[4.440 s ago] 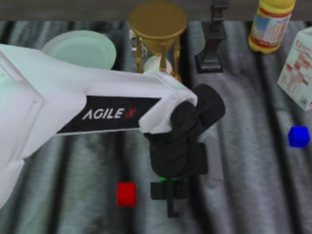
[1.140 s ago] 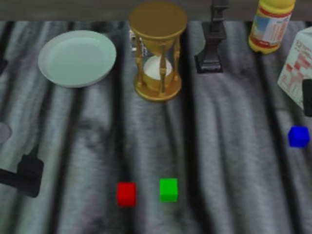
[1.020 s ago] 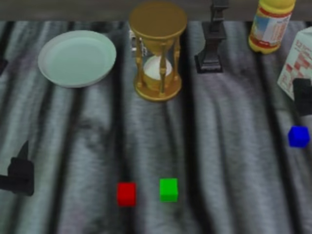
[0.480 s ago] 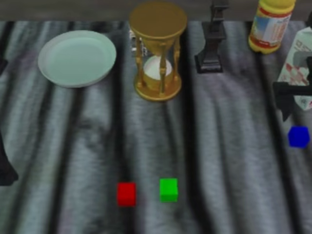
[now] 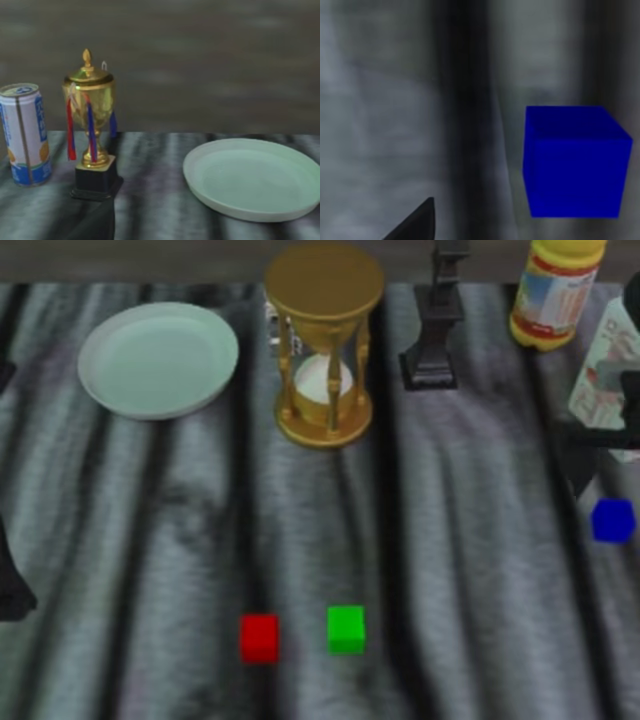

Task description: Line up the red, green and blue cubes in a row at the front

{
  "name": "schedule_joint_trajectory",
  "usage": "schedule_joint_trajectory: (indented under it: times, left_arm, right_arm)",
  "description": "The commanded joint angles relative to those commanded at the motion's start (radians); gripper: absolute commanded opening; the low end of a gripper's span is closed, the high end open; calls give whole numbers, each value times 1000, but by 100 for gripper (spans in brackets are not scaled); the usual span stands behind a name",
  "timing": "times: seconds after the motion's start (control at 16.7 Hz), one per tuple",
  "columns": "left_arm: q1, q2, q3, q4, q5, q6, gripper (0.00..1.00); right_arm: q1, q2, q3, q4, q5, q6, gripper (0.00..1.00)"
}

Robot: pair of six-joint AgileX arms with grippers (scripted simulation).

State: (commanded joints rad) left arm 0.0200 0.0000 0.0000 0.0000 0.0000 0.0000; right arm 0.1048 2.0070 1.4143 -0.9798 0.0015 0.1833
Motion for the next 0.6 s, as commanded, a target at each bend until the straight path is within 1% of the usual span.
schedule_joint_trajectory:
  times: [0.3, 0.6]
  left_arm:
    - [0, 0, 0, 0, 0, 0, 100]
    - [0, 0, 0, 0, 0, 0, 100]
  right_arm:
    - [3, 81, -102, 190, 1, 4, 100]
    - [3, 92, -114, 209, 1, 5, 100]
